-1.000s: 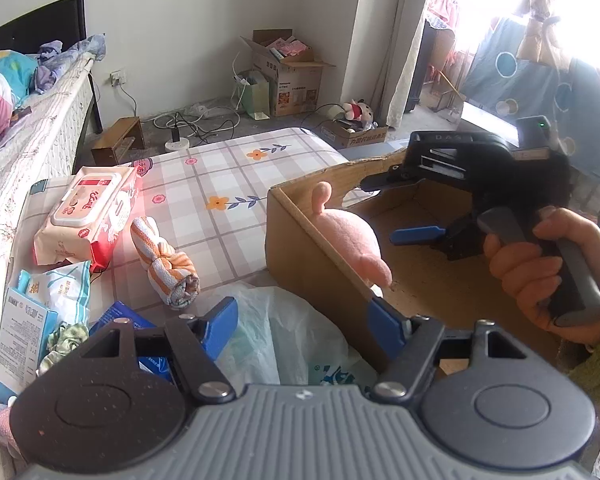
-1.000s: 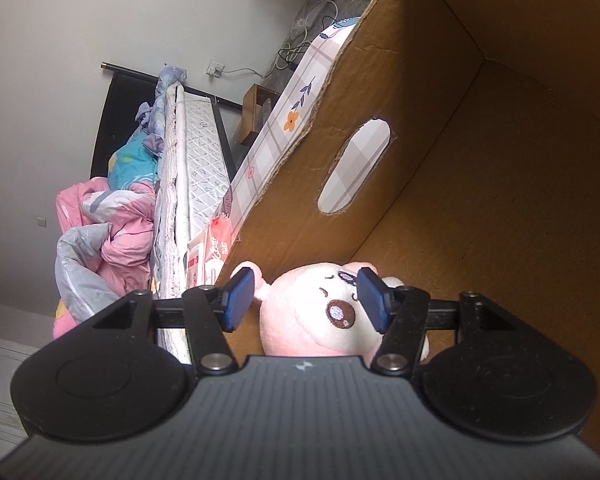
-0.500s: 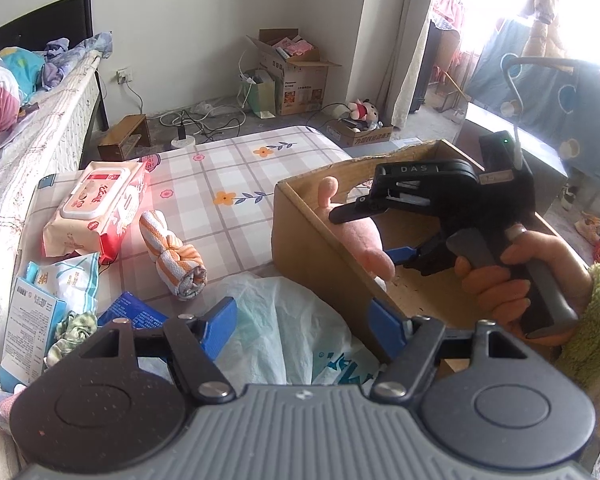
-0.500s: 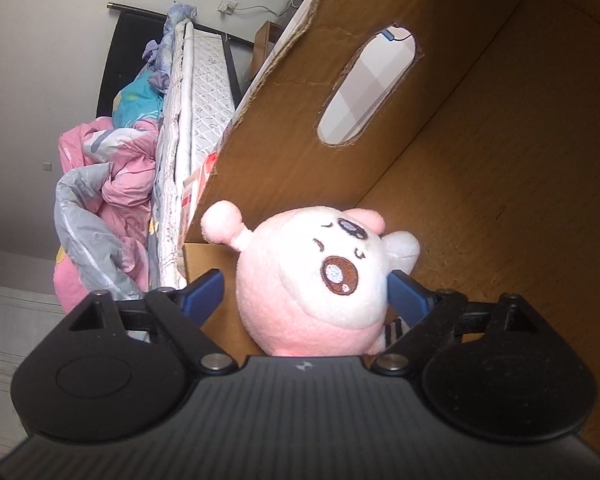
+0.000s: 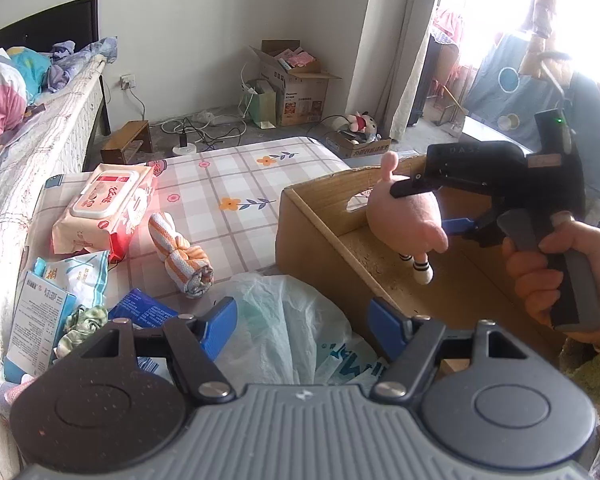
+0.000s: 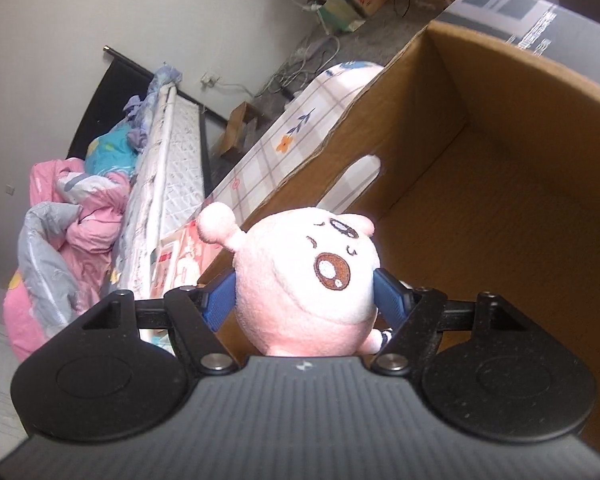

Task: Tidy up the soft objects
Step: 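Open the right tool to release the plush toy inside the box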

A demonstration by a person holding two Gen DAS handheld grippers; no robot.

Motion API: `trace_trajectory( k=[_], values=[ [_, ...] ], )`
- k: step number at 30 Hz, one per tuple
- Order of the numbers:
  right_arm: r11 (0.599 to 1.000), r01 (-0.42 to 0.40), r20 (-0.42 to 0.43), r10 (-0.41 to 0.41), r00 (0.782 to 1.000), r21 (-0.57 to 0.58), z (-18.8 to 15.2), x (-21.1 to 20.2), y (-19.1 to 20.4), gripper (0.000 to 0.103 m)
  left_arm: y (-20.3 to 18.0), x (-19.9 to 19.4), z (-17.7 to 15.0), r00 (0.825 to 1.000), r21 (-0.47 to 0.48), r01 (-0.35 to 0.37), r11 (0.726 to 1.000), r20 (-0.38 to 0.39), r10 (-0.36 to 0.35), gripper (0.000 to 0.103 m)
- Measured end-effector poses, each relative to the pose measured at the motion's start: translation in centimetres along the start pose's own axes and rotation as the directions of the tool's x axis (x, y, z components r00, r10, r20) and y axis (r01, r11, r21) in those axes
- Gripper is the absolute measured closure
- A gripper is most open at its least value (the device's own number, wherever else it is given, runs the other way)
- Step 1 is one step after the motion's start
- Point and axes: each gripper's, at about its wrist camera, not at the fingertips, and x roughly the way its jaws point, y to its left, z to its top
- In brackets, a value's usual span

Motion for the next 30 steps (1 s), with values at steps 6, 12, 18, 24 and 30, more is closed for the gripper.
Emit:
trace_trajectory(
  k=[6, 12, 18, 24, 30],
  values=[
    [0.995, 0.027, -0.105, -0.017, 0.994, 0.098, -2.1, 5.0, -1.5, 0.030, 0.6, 0.0, -0.6, 1.000, -0.016, -0.009, 1.000, -0.014, 0.009, 0.029],
    [0.993, -0.029, -0.113, 0.041, 0.993, 0.114, -3.3, 7.1, -0.5, 0.029, 1.2, -0.1, -0.6, 1.000, -0.026, -0.018, 1.000, -0.016, 0.018, 0.029],
    [0.998, -0.031, -0.125, 0.038, 0.991, 0.054, -4.0, 7.5, 0.4, 0.024, 1.1, -0.1, -0.7, 1.000, -0.025, -0.014, 1.000, -0.021, 0.014, 0.029],
    [0.990, -0.053, -0.156, 0.073, 0.985, 0.127, -3.0, 6.3, -0.8, 0.022, 1.1, -1.2, -1.0, 1.000, -0.034, -0.020, 0.999, -0.012, 0.019, 0.026],
    [0.991, -0.094, -0.107, 0.104, 0.989, 0.094, -2.6, 1.2, -0.6, 0.020, 1.5, -4.5, -2.5, 0.998, -0.034, -0.063, 0.997, 0.028, 0.064, 0.017]
  ],
)
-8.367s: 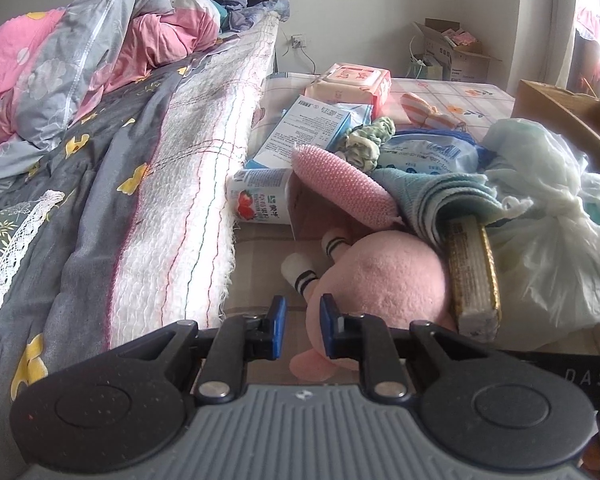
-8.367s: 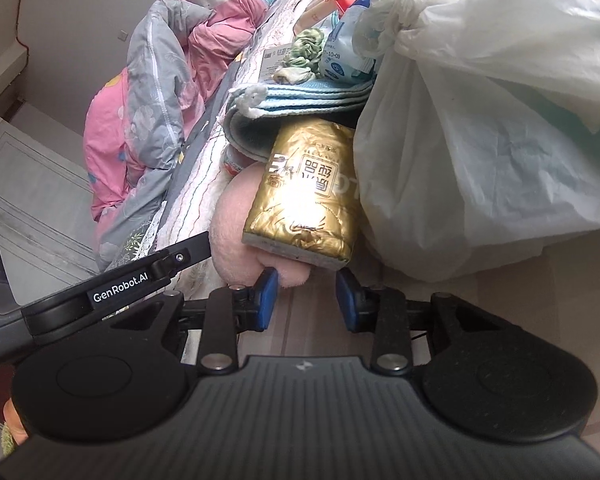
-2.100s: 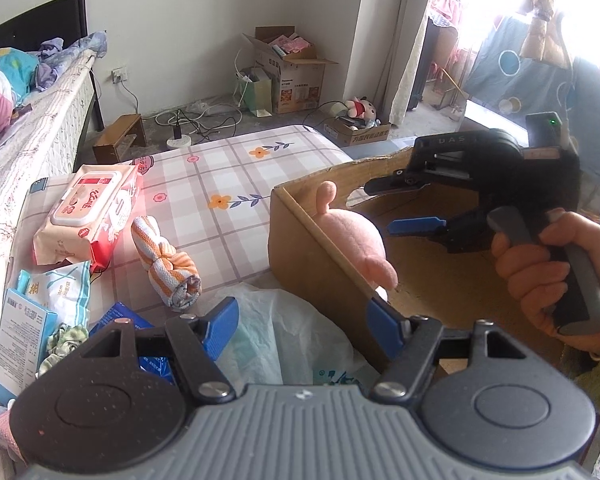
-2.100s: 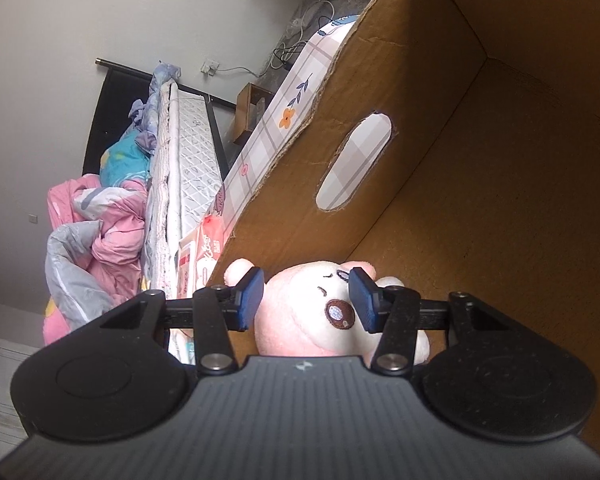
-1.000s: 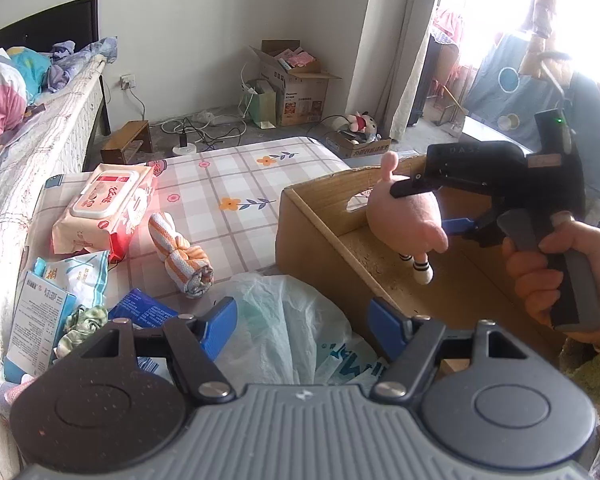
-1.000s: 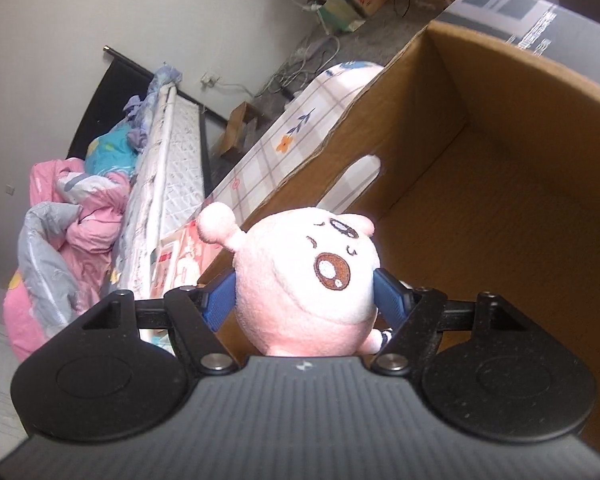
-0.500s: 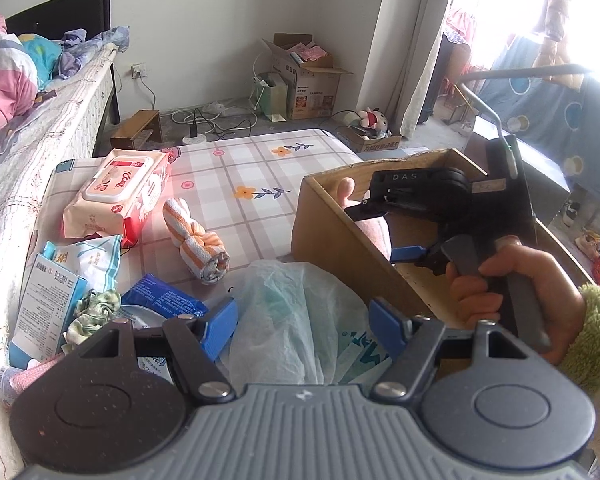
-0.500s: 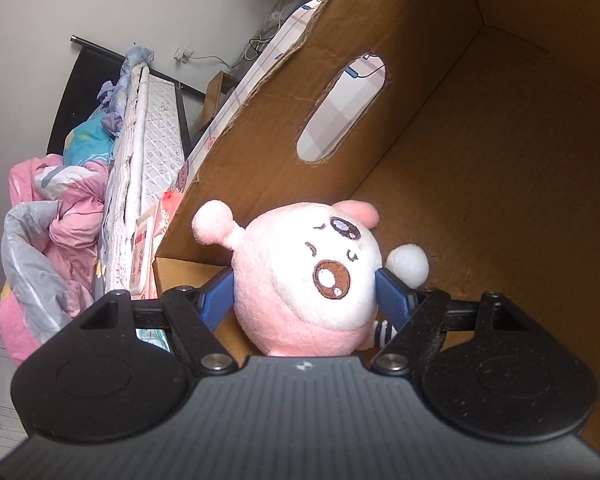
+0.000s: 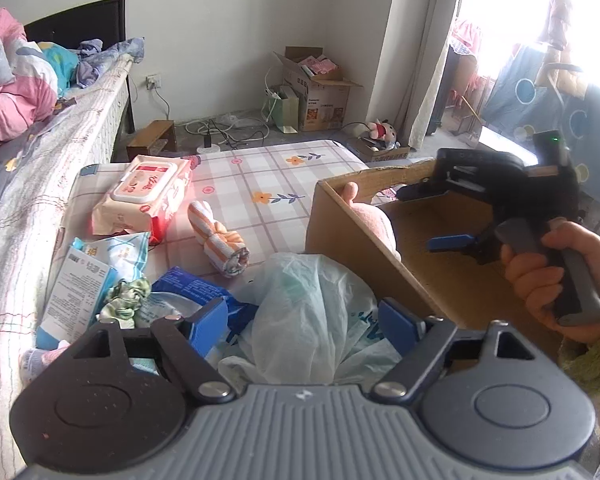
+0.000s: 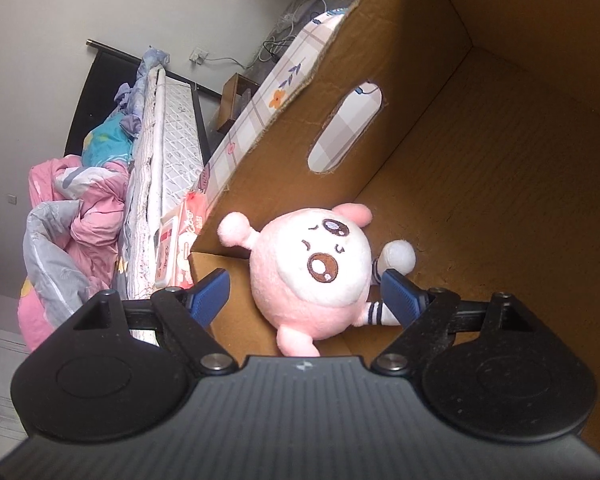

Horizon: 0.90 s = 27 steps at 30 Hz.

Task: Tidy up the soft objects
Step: 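Open the right tool to release the plush toy inside the box, then grasp the blue-and-white box on the bed with the right tool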

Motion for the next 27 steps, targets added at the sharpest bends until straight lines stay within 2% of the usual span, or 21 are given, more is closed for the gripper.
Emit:
trace_trajectory(
  k=[5, 9, 13, 18, 23, 27],
  values=[
    [0.996, -0.045, 0.016, 0.046, 0.999, -0.079, -1.9, -4.8, 0.9, 0.020, 1.7, -3.5, -2.4, 0.996, -0.019, -0.075, 0.997, 0.038, 0.076, 0.010],
    [0.982, -0.079, 0.015, 0.083, 0.996, -0.174, -4.5, -7.8, 2.0, 0.020, 3.9, -6.1, -4.7, 0.992, -0.081, -0.097, 0.992, 0.070, 0.103, 0.007],
    [0.956, -0.120, -0.022, 0.118, 0.993, -0.266, -7.7, -9.2, 3.8, 0.020, 5.7, -8.2, -6.7, 0.986, -0.100, -0.113, 0.989, 0.108, 0.123, 0.006],
    [0.917, -0.200, -0.129, 0.165, 0.978, -0.345, -10.9, -8.6, 7.3, 0.020, 6.8, -9.4, -7.8, 0.975, -0.081, -0.170, 0.982, 0.130, 0.180, 0.007],
    [0.879, -0.272, -0.217, 0.199, 0.955, -0.391, -13.2, -7.1, 11.5, 0.020, 8.9, -9.7, -7.9, 0.967, -0.113, -0.180, 0.977, 0.160, 0.196, 0.007],
    [0.864, -0.324, -0.292, 0.218, 0.931, -0.387, -14.2, -4.8, 15.2, 0.020, 10.5, -8.3, -6.5, 0.948, -0.062, -0.254, 0.965, 0.184, 0.261, 0.007]
  ],
)
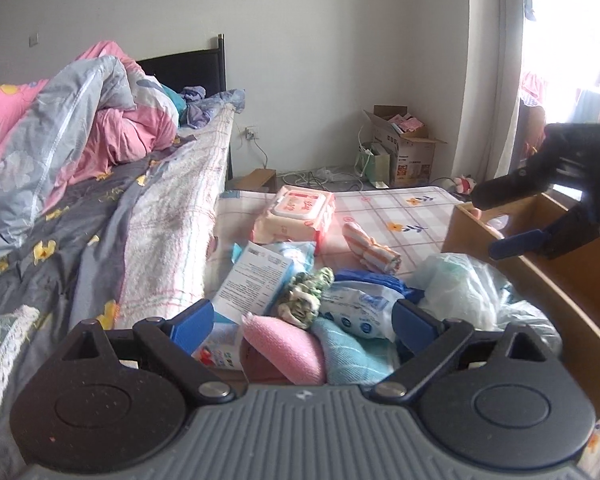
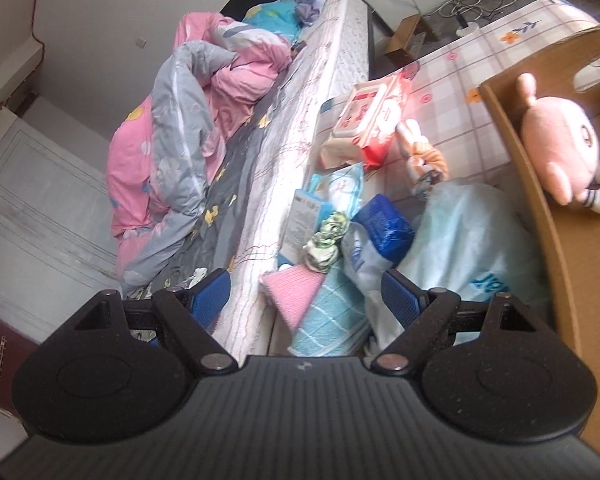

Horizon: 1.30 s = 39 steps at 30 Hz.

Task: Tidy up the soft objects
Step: 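Grasp the blue-and-white box on the bed with the right tool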

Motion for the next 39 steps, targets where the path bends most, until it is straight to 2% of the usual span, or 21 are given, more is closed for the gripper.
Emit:
trace_trajectory(
  k=[3, 5, 8, 13, 16, 19, 21, 24, 27, 33, 36, 39],
  values=[
    [1.000, -0.009, -0.055, 0.008, 0.998, -0.017, 1.7, 3.4, 1.8, 0.021, 1.3, 3.0, 1.5, 0.999, 0.028, -0.039, 0.999, -0.026, 0.040, 0.007],
    [1.000, 0.002, -0.079, -0.002, 0.997, 0.001, 3.0, 6.0, 2.4, 0.024, 2.3, 5.3, 2.3, 0.998, 0.042, -0.039, 0.998, -0.042, 0.041, 0.007],
    [1.000, 0.020, -0.128, -0.017, 0.992, 0.020, 5.3, 10.5, 2.9, 0.032, 3.7, 9.4, 3.4, 0.993, 0.066, -0.047, 0.997, -0.107, 0.054, 0.011],
    [0.993, 0.115, -0.213, -0.110, 0.971, 0.010, 8.6, 19.0, 2.3, 0.045, 5.7, 15.7, 3.6, 0.976, 0.098, -0.001, 0.995, -0.217, 0.022, 0.011],
    [0.984, 0.174, -0.270, -0.161, 0.949, 0.024, 9.3, 23.5, 0.9, 0.051, 5.9, 18.6, 3.2, 0.959, 0.126, 0.038, 0.991, -0.284, -0.001, 0.011],
    [0.977, 0.211, -0.299, -0.191, 0.935, 0.035, 9.5, 26.2, -0.3, 0.054, 5.6, 20.3, 2.7, 0.949, 0.183, 0.055, 0.982, -0.316, 0.006, 0.011],
    [0.977, 0.209, -0.312, -0.183, 0.932, 0.050, 9.6, 27.4, -0.9, 0.055, 5.3, 21.4, 2.5, 0.939, 0.208, 0.052, 0.977, -0.344, 0.023, 0.016],
    [0.976, 0.202, -0.327, -0.166, 0.930, 0.077, 9.7, 28.5, -1.5, 0.056, 5.7, 22.5, 2.4, 0.925, 0.175, 0.068, 0.982, -0.379, 0.003, 0.021],
    [0.976, 0.200, -0.333, -0.162, 0.929, 0.081, 9.7, 29.2, -1.8, 0.057, 6.1, 23.1, 2.7, 0.923, 0.135, 0.083, 0.987, -0.385, -0.025, 0.022],
    [0.977, 0.172, -0.341, -0.120, 0.932, 0.126, 9.5, 30.0, -2.4, 0.057, 5.5, 24.1, 2.5, 0.911, 0.154, 0.110, 0.982, -0.412, -0.038, 0.022],
    [0.977, 0.164, -0.335, -0.110, 0.936, 0.138, 9.3, 30.2, -2.6, 0.057, 5.3, 24.5, 2.3, 0.908, 0.161, 0.088, 0.983, -0.418, -0.012, 0.029],
    [0.974, 0.151, -0.337, -0.087, 0.937, 0.171, 9.1, 30.5, -3.1, 0.061, 5.6, 24.5, 2.5, 0.912, 0.138, 0.080, 0.987, -0.411, -0.016, 0.029]
  ],
)
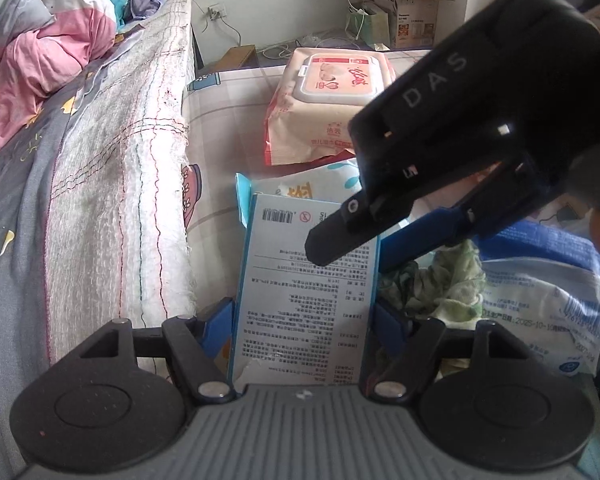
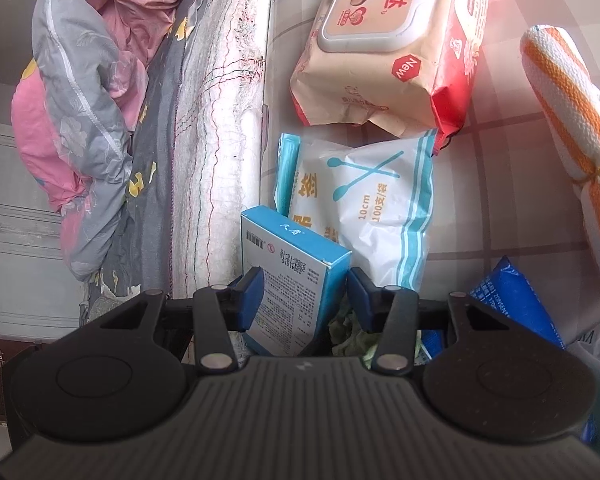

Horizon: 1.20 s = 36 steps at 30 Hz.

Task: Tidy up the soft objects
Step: 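Grasp the blue-and-white box on the bed with the right tool, then carry the blue-and-white box toward the cardboard box with the right tool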

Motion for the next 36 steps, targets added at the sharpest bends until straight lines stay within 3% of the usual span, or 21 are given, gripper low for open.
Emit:
trace_trajectory(
  k=[4, 13, 23, 29, 36],
  values=[
    [0.999, -0.031, -0.001, 0.031, 1.000, 0.023, -0.1, 0.2, -0.4, 0.068, -0.2, -0.6, 0.2, 1.000, 0.014, -0.023, 1.000, 0.019, 0.022, 0.030],
    [0.996, -0.090, 0.049, 0.090, 0.995, -0.017, 0.0, -2.3, 1.8, 0.069, 0.2, -4.2, 1.6, 0.995, -0.022, -0.047, 0.999, 0.086, 0.048, 0.030],
    [0.977, -0.171, 0.162, 0.190, 0.968, -0.127, -2.6, -11.4, 4.9, 0.071, -3.3, -13.4, 3.3, 0.971, -0.027, -0.056, 0.998, 0.229, 0.061, 0.030],
    [0.967, -0.177, 0.262, 0.222, 0.939, -0.185, -6.0, -19.7, 3.7, 0.073, -8.5, -18.0, 4.4, 0.957, -0.018, 0.025, 1.000, 0.290, -0.018, 0.030],
    [0.974, -0.114, 0.383, 0.183, 0.905, -0.195, -9.9, -30.2, -2.3, 0.075, -17.3, -19.4, 6.1, 0.938, 0.034, 0.170, 0.985, 0.300, -0.172, 0.030]
  ],
)
